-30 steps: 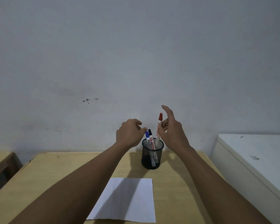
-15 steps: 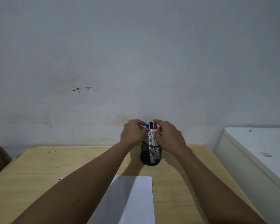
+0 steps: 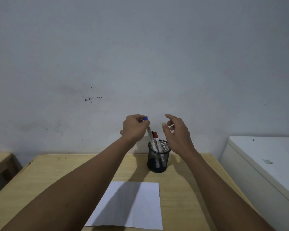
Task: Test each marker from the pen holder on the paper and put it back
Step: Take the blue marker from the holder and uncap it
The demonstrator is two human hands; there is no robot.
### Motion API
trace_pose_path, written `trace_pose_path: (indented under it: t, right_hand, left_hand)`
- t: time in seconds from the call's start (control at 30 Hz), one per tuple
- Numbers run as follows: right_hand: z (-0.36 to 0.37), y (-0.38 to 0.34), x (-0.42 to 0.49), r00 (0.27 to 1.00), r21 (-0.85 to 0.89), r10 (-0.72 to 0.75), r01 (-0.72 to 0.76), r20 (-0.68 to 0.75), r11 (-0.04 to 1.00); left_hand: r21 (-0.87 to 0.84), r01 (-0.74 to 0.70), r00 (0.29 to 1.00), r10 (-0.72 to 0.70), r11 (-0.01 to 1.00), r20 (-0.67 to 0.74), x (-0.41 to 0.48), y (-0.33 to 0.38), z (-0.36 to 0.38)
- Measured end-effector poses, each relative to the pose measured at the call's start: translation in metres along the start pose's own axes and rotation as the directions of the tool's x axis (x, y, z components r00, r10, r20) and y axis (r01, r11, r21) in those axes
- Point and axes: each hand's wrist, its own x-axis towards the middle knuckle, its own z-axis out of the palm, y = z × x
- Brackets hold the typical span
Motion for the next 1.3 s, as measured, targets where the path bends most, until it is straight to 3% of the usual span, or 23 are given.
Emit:
trace_pose_path:
  t: [0.1,0.2,0.3,0.37,0.4,0.53,0.7,0.83,0.97,1.07,1.17,1.3]
  right_hand:
    - [-0.017,-0.029,-0.004,0.981,0.229,0.065,-0.107,0.183,0.968]
    - [-0.032,-0.058,-0.012,0.939,0.442,0.116,-0.259,0.324,0.859]
    - [-0.042,-0.083,-0.019,0.934,0.738,0.180,-0.354,0.308,0.574]
    - [-0.042,-0.098,-0.023,0.924,0.835,0.187,-0.381,0.333,0.398]
    - [-0.040,-0.106,-0.027,0.921,0.831,0.169,-0.390,0.351,0.398]
    - [-0.021,-0.138,-0.047,0.906,0.701,0.057,-0.362,0.419,0.614]
    - [0.011,-0.167,-0.069,0.891,0.702,0.008,-0.364,0.455,0.613]
    - [0.042,-0.175,-0.081,0.843,0.668,-0.052,-0.385,0.535,0.637]
    - [0.070,-0.174,-0.090,0.793,0.659,-0.120,-0.400,0.597,0.637]
    - [0.087,-0.167,-0.094,0.803,0.642,-0.085,-0.403,0.590,0.652]
    - [0.109,-0.155,-0.101,0.842,0.598,-0.055,-0.334,0.537,0.728]
    - [0.146,-0.135,-0.118,0.858,0.544,-0.044,-0.284,0.512,0.790]
  left_hand:
    - [-0.197,-0.003,0.999,-0.006,0.980,-0.043,-0.012,0.030,-0.029]
    - [-0.303,0.028,0.999,-0.035,0.953,-0.018,-0.030,0.053,-0.061]
    - [-0.243,0.021,0.998,-0.007,0.970,0.057,-0.049,0.060,-0.094]
    - [-0.150,-0.045,0.990,0.064,0.988,0.125,-0.061,0.058,-0.114]
    - [-0.102,-0.101,0.981,0.116,0.990,0.156,-0.067,0.056,-0.124]
    - [0.110,-0.330,0.934,0.307,0.938,0.184,-0.085,0.045,-0.153]
    - [0.353,-0.440,0.898,0.393,0.826,0.199,-0.099,0.027,-0.193]
    - [0.474,-0.398,0.912,0.284,0.786,0.294,-0.109,0.011,-0.227]
    - [0.412,-0.282,0.919,0.121,0.866,0.375,-0.114,-0.009,-0.255]
    - [0.382,-0.215,0.932,0.072,0.899,0.356,-0.113,-0.037,-0.269]
    - [0.524,-0.174,0.962,0.029,0.834,0.273,-0.111,-0.080,-0.267]
    - [0.761,-0.185,0.982,0.077,0.621,0.175,-0.124,-0.138,-0.249]
